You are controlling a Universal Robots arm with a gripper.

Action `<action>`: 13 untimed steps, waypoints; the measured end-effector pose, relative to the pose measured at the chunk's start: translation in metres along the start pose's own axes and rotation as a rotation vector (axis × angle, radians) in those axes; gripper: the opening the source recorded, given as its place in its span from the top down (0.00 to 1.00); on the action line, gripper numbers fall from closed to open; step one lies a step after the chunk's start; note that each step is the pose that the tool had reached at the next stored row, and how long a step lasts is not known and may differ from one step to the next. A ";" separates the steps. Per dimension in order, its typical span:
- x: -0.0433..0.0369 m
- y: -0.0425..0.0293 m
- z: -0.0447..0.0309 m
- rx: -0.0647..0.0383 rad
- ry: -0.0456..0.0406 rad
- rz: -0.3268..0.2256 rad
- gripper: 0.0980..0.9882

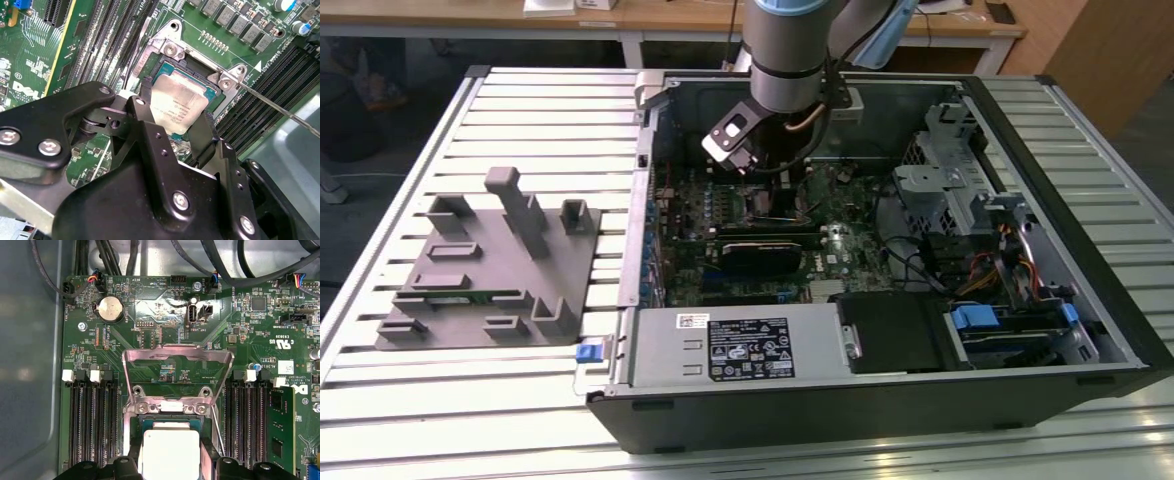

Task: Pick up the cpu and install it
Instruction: 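Place the cpu into insertion slot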

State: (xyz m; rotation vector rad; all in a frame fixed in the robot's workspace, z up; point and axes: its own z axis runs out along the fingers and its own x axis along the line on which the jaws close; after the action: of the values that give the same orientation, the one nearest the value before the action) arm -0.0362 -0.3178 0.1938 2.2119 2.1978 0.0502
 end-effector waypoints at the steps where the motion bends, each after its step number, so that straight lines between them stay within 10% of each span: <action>1: 0.0000 0.0000 0.0000 0.000 0.0001 0.000 0.50; 13: 0.0002 0.0000 0.0009 0.000 0.0012 0.000 0.42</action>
State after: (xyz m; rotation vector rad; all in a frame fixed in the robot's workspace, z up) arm -0.0361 -0.3176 0.1928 2.2125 2.1984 0.0516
